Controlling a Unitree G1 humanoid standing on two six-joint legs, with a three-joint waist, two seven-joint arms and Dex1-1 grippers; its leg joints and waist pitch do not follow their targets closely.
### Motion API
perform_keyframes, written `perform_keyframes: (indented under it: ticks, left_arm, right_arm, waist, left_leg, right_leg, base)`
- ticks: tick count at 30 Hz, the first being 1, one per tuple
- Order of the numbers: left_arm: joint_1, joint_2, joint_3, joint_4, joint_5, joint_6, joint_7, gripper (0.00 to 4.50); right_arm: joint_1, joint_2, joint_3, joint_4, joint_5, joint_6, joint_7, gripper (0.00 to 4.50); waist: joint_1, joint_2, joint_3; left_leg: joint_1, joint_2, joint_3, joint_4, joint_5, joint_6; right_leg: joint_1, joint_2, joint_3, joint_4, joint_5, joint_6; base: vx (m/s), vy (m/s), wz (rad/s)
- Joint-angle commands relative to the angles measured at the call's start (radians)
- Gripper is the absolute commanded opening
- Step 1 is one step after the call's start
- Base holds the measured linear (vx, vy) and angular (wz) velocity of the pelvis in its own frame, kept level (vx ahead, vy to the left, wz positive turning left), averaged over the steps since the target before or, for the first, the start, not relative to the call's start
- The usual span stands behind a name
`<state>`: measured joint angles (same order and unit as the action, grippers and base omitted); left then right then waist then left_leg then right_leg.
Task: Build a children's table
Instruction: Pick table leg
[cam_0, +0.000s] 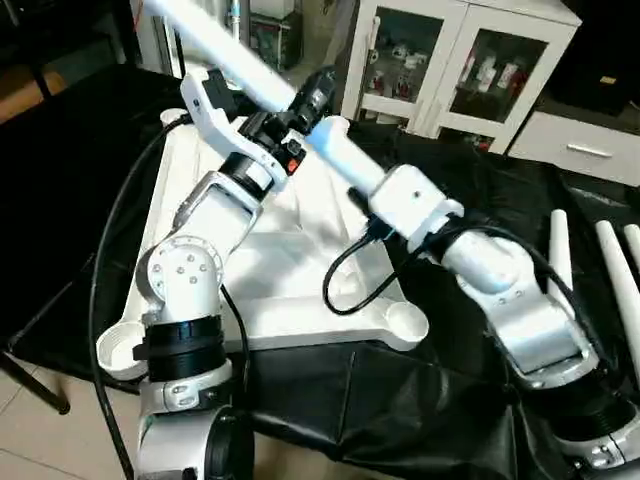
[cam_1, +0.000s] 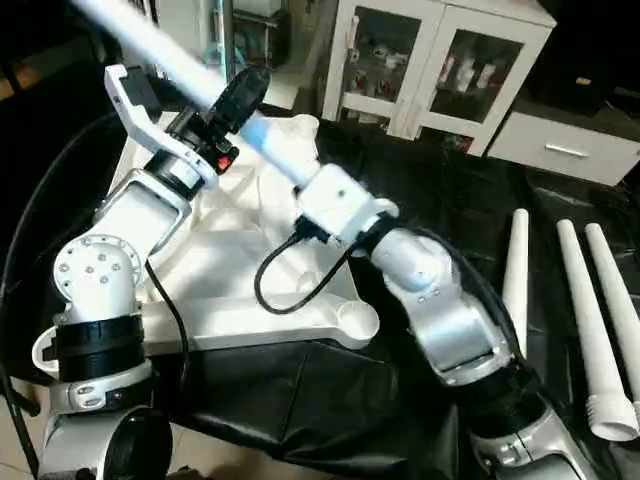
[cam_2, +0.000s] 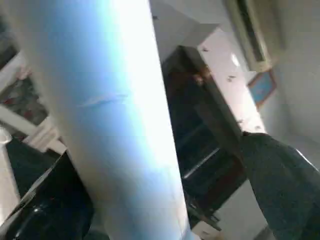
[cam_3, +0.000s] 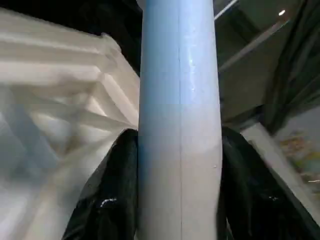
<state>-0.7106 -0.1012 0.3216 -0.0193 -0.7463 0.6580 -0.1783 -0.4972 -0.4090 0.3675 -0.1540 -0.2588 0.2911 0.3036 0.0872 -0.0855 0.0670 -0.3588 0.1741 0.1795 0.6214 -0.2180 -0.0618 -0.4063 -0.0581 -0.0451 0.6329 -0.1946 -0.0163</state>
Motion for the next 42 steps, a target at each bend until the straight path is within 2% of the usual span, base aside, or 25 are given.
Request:
perform_keyframes:
  ticks: [1,4,6,7,9,10,11,12,13,14,15,16,17,18,19,20,22,26,31,32,34,35,40,41,42]
  left_arm:
    - [-0.028,-0.012,0.002,0.008,0.005,0.005,0.048,4.5]
    - [-0.036,-0.022,0.016,0.017,-0.004,0.004,0.083,4.1]
    - [-0.046,-0.027,0.028,0.029,-0.013,-0.007,0.098,3.93]
    - [-0.05,-0.026,0.03,0.033,-0.011,-0.009,0.105,3.84]
    - [-0.059,-0.023,0.033,0.047,-0.009,-0.015,0.118,3.65]
    - [-0.061,-0.023,0.035,0.051,-0.009,-0.017,0.122,3.65]
    - [-0.068,-0.021,0.038,0.064,-0.011,-0.023,0.127,3.46]
    - [-0.073,-0.019,0.04,0.072,-0.013,-0.026,0.129,3.46]
    - [-0.077,-0.02,0.043,0.079,-0.014,-0.029,0.133,3.39]
    - [-0.08,-0.021,0.046,0.085,-0.016,-0.031,0.136,3.39]
    - [-0.088,-0.022,0.051,0.099,-0.022,-0.034,0.135,3.2]
    - [-0.088,-0.022,0.051,0.099,-0.022,-0.034,0.135,3.1]
    - [-0.098,-0.026,0.058,0.114,-0.029,-0.041,0.135,3.03]
    - [-0.098,-0.026,0.058,0.114,-0.029,-0.041,0.135,3.01]
    - [-0.101,-0.029,0.061,0.12,-0.034,-0.041,0.138,2.98]
    - [-0.105,-0.033,0.068,0.131,-0.037,-0.04,0.152,2.75]
    - [-0.106,-0.039,0.074,0.14,-0.044,-0.044,0.161,2.63]
    - [-0.106,-0.046,0.081,0.142,-0.06,-0.049,0.17,2.22]
    - [-0.108,-0.052,0.089,0.14,-0.078,-0.046,0.187,1.98]
    - [-0.105,-0.051,0.09,0.139,-0.082,-0.046,0.197,1.96]
    - [-0.103,-0.051,0.09,0.138,-0.085,-0.047,0.203,1.94]
    - [-0.1,-0.049,0.091,0.136,-0.087,-0.047,0.211,1.91]
    - [-0.09,-0.045,0.101,0.133,-0.095,-0.052,0.234,1.86]
    - [-0.088,-0.04,0.1,0.131,-0.098,-0.059,0.238,1.85]
    - [-0.086,-0.035,0.097,0.126,-0.093,-0.066,0.237,1.85]
  right_arm:
    - [-0.016,-0.004,-0.005,-0.002,-0.061,0.005,-0.049,1.75]
    - [-0.024,-0.001,0.0,-0.003,-0.112,0.007,-0.093,1.75]
    - [-0.029,-0.004,0.009,0.0,-0.169,-0.005,-0.136,1.75]
    - [-0.03,-0.004,0.011,0.003,-0.176,-0.007,-0.14,1.75]
    - [-0.03,-0.003,0.018,0.006,-0.21,-0.016,-0.157,1.75]
    - [-0.03,-0.003,0.019,0.007,-0.217,-0.019,-0.16,1.75]
    - [-0.03,-0.007,0.031,0.008,-0.248,-0.031,-0.17,1.75]
    - [-0.029,-0.01,0.04,0.009,-0.269,-0.039,-0.177,1.75]
    - [-0.028,-0.011,0.046,0.01,-0.28,-0.044,-0.18,1.75]
    - [-0.026,-0.012,0.051,0.011,-0.289,-0.048,-0.182,1.75]
    - [-0.02,-0.015,0.063,0.015,-0.314,-0.056,-0.192,1.75]
    - [-0.02,-0.015,0.063,0.015,-0.314,-0.056,-0.192,1.75]
    - [-0.01,-0.02,0.08,0.02,-0.35,-0.062,-0.208,1.75]
    - [-0.01,-0.02,0.08,0.02,-0.351,-0.062,-0.208,1.75]
    - [-0.005,-0.019,0.081,0.021,-0.366,-0.061,-0.221,1.75]
    - [0.0,-0.019,0.077,0.024,-0.385,-0.053,-0.242,1.75]
    - [0.004,-0.019,0.071,0.028,-0.399,-0.053,-0.254,1.75]
    - [0.008,-0.017,0.066,0.032,-0.41,-0.061,-0.258,1.75]
    - [0.008,-0.011,0.066,0.045,-0.427,-0.077,-0.26,1.75]
    - [0.006,-0.007,0.066,0.052,-0.432,-0.081,-0.263,1.75]
    - [0.004,-0.004,0.066,0.056,-0.435,-0.083,-0.265,1.75]
    - [0.001,0.0,0.067,0.063,-0.437,-0.085,-0.268,1.75]
    - [-0.007,0.011,0.074,0.08,-0.445,-0.094,-0.272,1.75]
    - [-0.014,0.014,0.075,0.09,-0.447,-0.098,-0.275,1.75]
    - [-0.016,0.019,0.069,0.096,-0.427,-0.112,-0.273,2.1]
  waist:
    - [-0.004,0.008,-0.071]
    - [-0.006,0.007,-0.072]
    - [-0.006,0.014,-0.072]
    - [-0.005,0.019,-0.072]
    - [-0.006,0.017,-0.073]
    - [-0.005,0.029,-0.073]
    - [-0.007,0.027,-0.074]
    - [-0.006,0.023,-0.074]
    - [-0.006,0.033,-0.074]
    - [-0.008,0.03,-0.074]
    - [-0.008,0.028,-0.074]
    - [-0.009,0.033,-0.074]
    - [-0.009,0.032,-0.075]
    - [-0.009,0.032,-0.075]
    - [-0.011,0.038,-0.075]
    - [-0.011,0.037,-0.075]
    - [-0.012,0.042,-0.075]
    - [-0.013,0.041,-0.075]
    - [-0.016,0.038,-0.076]
    - [-0.017,0.032,-0.076]
    - [-0.017,0.036,-0.075]
    - [-0.019,0.024,-0.075]
    - [-0.021,0.027,-0.074]
    - [-0.02,0.014,-0.075]
    - [-0.02,0.017,-0.075]
  left_leg:
    - [0.009,0.047,-0.018,-0.069,-0.035,-0.001]
    - [0.01,0.045,-0.019,-0.069,-0.04,-0.012]
    - [0.01,0.043,-0.019,-0.069,-0.042,-0.016]
    - [0.01,0.043,-0.02,-0.07,-0.044,-0.019]
    - [0.01,0.043,-0.021,-0.069,-0.045,-0.02]
    - [0.011,0.043,-0.022,-0.069,-0.045,-0.022]
    - [0.012,0.043,-0.022,-0.069,-0.047,-0.023]
    - [0.009,0.042,-0.022,-0.068,-0.039,-0.02]
    - [0.011,0.042,-0.022,-0.068,-0.04,-0.02]
    - [0.012,0.042,-0.02,-0.068,-0.043,-0.02]
    - [0.012,0.042,-0.021,-0.069,-0.051,-0.02]
    - [0.012,0.041,-0.02,-0.068,-0.052,-0.02]
    - [0.012,0.04,-0.021,-0.068,-0.052,-0.02]
    - [0.011,0.041,-0.021,-0.067,-0.049,-0.02]
    - [0.012,0.041,-0.02,-0.067,-0.052,-0.02]
    - [0.012,0.041,-0.021,-0.067,-0.051,-0.019]
    - [0.012,0.041,-0.02,-0.067,-0.055,-0.016]
    - [0.012,0.041,-0.02,-0.067,-0.065,-0.013]
    - [0.011,0.042,-0.02,-0.066,-0.056,-0.002]
    - [0.01,0.042,-0.019,-0.066,-0.056,0.0]
    - [0.01,0.041,-0.019,-0.066,-0.056,0.001]
    - [0.012,0.042,-0.018,-0.066,-0.059,0.004]
    - [0.009,0.041,-0.018,-0.064,-0.052,0.011]
    - [0.006,0.04,-0.018,-0.064,-0.042,0.016]
    - [0.007,0.041,-0.018,-0.063,-0.037,0.019]
  right_leg:
    - [0.062,-0.071,0.053,-0.059,-0.012,-0.167]
    - [0.063,-0.07,0.053,-0.058,0.001,-0.159]
    - [0.062,-0.068,0.053,-0.059,0.008,-0.156]
    - [0.063,-0.069,0.053,-0.057,0.012,-0.156]
    - [0.064,-0.068,0.053,-0.056,0.027,-0.157]
    - [0.063,-0.068,0.052,-0.055,0.033,-0.159]
    - [0.063,-0.067,0.052,-0.055,0.044,-0.162]
    - [0.067,-0.068,0.053,-0.054,0.058,-0.166]
    - [0.065,-0.067,0.053,-0.053,0.061,-0.169]
    - [0.064,-0.066,0.052,-0.055,0.062,-0.17]
    - [0.067,-0.067,0.052,-0.054,0.058,-0.173]
    - [0.066,-0.065,0.052,-0.056,0.06,-0.173]
    - [0.068,-0.066,0.052,-0.055,0.059,-0.175]
    - [0.068,-0.067,0.053,-0.054,0.061,-0.175]
    - [0.067,-0.066,0.053,-0.055,0.067,-0.18]
    - [0.068,-0.066,0.053,-0.053,0.072,-0.182]
    - [0.067,-0.065,0.053,-0.053,0.073,-0.19]
    - [0.068,-0.065,0.052,-0.054,0.065,-0.192]
    - [0.069,-0.066,0.052,-0.052,0.079,-0.201]
    - [0.069,-0.066,0.052,-0.052,0.077,-0.201]
    - [0.069,-0.067,0.052,-0.052,0.067,-0.202]
    - [0.068,-0.066,0.052,-0.055,0.057,-0.198]
    - [0.068,-0.066,0.052,-0.053,0.042,-0.193]
    - [0.071,-0.068,0.052,-0.05,0.038,-0.188]
    - [0.068,-0.069,0.052,-0.051,0.033,-0.186]
  base:
    - [0.0,0.0,0.0]
    - [0.0,0.0,0.0]
    - [0.0,0.0,0.0]
    - [0.0,0.0,0.0]
    - [0.0,0.0,0.0]
    - [0.0,0.0,0.0]
    - [0.0,0.0,0.0]
    - [0.0,0.0,0.0]
    - [0.0,0.0,0.0]
    - [0.0,0.0,0.0]
    - [0.0,0.0,0.0]
    - [0.0,0.0,0.0]
    - [0.0,0.0,0.0]
    - [0.0,0.0,0.0]
    - [0.0,0.0,0.0]
    - [0.0,0.0,0.0]
    - [0.0,0.0,0.0]
    - [0.0,0.0,0.0]
    - [0.0,0.0,0.0]
    - [0.0,0.0,0.0]
    - [0.0,0.0,0.0]
    - [0.0,0.0,0.0]
    - [0.0,0.0,0.0]
    - [0.0,0.0,0.0]
    - [0.0,0.0,0.0]
